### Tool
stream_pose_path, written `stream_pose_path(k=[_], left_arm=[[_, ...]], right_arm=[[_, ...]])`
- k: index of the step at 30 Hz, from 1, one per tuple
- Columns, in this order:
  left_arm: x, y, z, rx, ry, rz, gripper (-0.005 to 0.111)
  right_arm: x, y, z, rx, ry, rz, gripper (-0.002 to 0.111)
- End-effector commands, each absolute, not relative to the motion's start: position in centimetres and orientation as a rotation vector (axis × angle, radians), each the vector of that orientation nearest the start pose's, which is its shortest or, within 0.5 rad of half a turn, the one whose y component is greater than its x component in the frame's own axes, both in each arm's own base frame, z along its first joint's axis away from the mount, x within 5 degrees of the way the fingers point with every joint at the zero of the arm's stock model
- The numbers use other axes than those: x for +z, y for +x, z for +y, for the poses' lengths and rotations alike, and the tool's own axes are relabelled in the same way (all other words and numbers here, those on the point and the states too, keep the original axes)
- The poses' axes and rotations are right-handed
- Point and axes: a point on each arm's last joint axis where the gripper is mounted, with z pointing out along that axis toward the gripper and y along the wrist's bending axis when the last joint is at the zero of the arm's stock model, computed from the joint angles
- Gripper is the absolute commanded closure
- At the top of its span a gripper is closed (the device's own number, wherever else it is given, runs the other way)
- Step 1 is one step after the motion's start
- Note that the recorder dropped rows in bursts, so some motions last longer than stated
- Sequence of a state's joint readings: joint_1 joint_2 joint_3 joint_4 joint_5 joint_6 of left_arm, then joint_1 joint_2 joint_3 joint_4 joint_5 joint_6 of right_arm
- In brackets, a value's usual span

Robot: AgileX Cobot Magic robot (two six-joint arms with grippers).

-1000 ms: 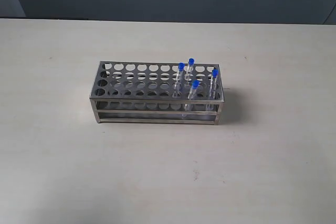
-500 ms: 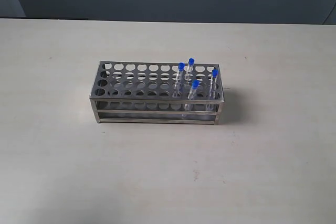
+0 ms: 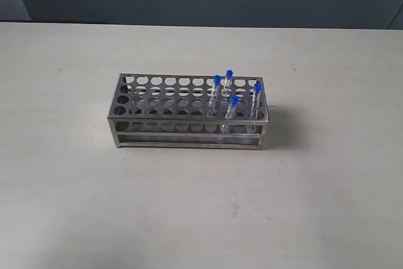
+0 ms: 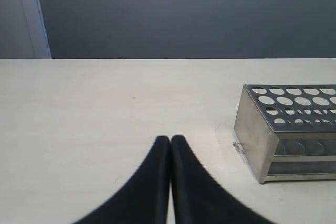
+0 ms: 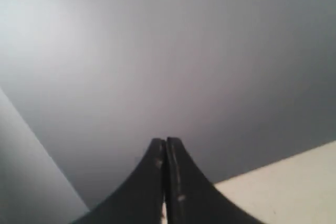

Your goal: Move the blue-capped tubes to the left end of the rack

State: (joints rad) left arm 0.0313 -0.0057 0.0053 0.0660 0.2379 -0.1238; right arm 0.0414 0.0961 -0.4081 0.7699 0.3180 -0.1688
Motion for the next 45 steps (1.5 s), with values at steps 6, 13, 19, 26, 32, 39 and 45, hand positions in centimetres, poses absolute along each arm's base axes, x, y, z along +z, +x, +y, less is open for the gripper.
stream_pose_path(k=[6,13,19,26,32,39,45], left_arm=[[19.2,5.5,0.3,-0.01,-0.082,1.712,0.106],[19.2,5.5,0.3,-0.01,-0.082,1.712,0.106],[19.2,5.5,0.3,-0.01,-0.082,1.712,0.106],[19.2,5.5,0.3,-0.01,-0.082,1.712,0.106],[19.2,5.5,0.3,-0.01,-0.082,1.712,0.106],[19.2,5.5,0.3,-0.01,-0.082,1.712,0.106],[19.2,5.5,0.3,-0.01,-0.082,1.712,0.106]], right_arm=[[37.5,9.8,6.1,0.627,-0.481,1.882,0.109],[35.4,18.1,11.2,0.644,-0.762,2.211,0.109],[30.9,23.2,17.4,0.283,-0.898,2.5,0.109],[27.0,26.8,22.6,0.2,-1.029,2.489,0.104],[25.7,28.0,23.9,0.24,-1.009,2.498,0.067],[25.4,27.5,24.6,0.376,-0.934,2.568,0.066],[25.1,27.1,24.6,0.402,-0.934,2.624,0.066]])
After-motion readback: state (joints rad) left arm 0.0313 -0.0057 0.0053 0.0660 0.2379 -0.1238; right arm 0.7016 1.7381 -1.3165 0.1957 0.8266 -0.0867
